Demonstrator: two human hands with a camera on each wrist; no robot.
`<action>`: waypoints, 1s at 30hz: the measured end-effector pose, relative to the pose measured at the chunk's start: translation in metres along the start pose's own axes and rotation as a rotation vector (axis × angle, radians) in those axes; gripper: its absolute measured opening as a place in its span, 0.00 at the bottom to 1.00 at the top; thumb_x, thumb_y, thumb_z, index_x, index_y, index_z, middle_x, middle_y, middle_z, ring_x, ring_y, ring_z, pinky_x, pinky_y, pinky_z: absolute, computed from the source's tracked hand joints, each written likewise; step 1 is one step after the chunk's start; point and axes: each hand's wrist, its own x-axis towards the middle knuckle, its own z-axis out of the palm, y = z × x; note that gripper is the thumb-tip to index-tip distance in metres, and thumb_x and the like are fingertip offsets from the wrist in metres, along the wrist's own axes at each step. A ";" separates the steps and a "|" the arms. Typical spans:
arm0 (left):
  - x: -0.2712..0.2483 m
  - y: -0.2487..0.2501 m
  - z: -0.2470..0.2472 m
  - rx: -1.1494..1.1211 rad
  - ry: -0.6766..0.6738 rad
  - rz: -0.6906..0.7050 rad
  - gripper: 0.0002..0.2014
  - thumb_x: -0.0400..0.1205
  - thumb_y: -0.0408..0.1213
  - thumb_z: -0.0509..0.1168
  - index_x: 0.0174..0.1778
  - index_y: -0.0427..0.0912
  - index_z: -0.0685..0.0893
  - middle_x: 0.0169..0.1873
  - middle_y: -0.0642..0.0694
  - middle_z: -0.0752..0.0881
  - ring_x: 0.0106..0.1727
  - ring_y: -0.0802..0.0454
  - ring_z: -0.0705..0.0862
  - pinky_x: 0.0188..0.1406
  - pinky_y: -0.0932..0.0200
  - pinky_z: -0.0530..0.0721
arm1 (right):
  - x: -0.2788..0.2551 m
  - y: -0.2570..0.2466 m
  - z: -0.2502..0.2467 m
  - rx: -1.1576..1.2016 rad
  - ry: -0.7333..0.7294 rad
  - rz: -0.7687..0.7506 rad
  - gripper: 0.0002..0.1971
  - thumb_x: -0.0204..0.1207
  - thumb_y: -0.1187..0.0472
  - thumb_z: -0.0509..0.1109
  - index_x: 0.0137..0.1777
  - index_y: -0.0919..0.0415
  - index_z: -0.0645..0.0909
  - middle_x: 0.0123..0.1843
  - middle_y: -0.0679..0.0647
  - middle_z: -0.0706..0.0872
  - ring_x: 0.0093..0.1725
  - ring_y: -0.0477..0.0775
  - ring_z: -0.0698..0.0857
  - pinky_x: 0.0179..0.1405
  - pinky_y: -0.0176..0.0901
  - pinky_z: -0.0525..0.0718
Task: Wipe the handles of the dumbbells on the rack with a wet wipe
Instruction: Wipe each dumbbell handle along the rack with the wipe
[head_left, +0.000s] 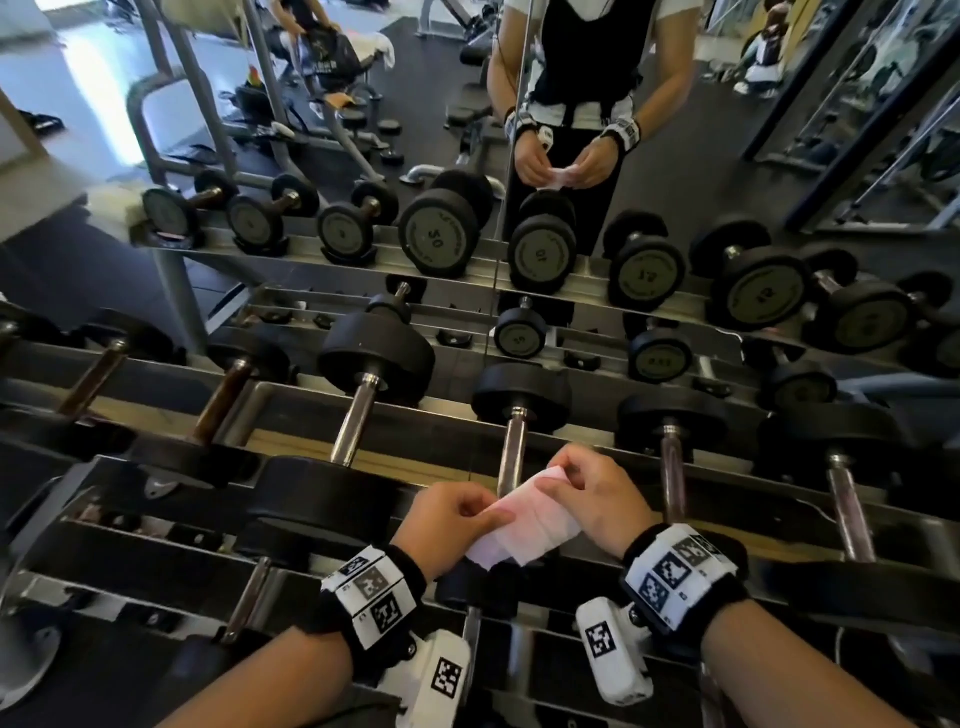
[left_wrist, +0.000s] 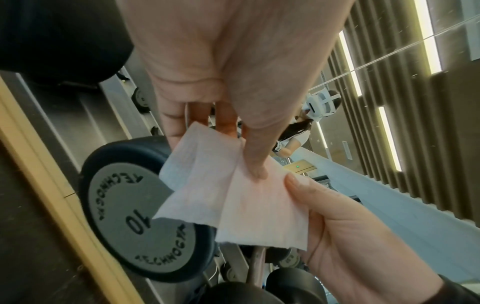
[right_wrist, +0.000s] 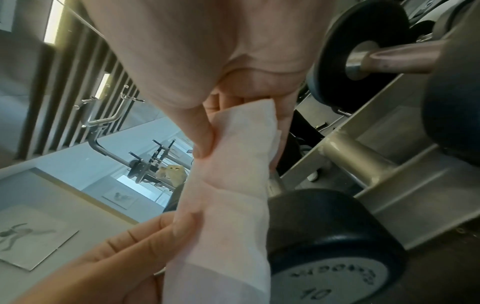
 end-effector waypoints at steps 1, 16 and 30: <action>0.000 -0.004 0.003 0.012 0.002 -0.013 0.07 0.78 0.50 0.73 0.40 0.52 0.90 0.36 0.52 0.90 0.38 0.57 0.87 0.40 0.69 0.85 | -0.002 0.005 0.003 -0.016 -0.001 0.014 0.07 0.77 0.54 0.74 0.41 0.49 0.79 0.36 0.46 0.84 0.36 0.42 0.82 0.34 0.30 0.75; 0.035 0.037 0.046 -0.357 0.120 -0.058 0.17 0.85 0.32 0.64 0.67 0.54 0.76 0.42 0.47 0.85 0.45 0.52 0.86 0.53 0.48 0.87 | -0.012 0.026 -0.042 0.504 -0.052 0.207 0.09 0.75 0.64 0.75 0.36 0.54 0.80 0.38 0.55 0.81 0.42 0.57 0.79 0.43 0.49 0.75; 0.041 0.068 0.179 -0.490 0.447 -0.260 0.23 0.78 0.34 0.75 0.67 0.51 0.76 0.56 0.46 0.84 0.56 0.42 0.87 0.56 0.36 0.88 | -0.030 0.112 -0.147 0.696 -0.212 0.327 0.07 0.78 0.73 0.68 0.50 0.61 0.80 0.48 0.64 0.82 0.43 0.59 0.82 0.42 0.49 0.81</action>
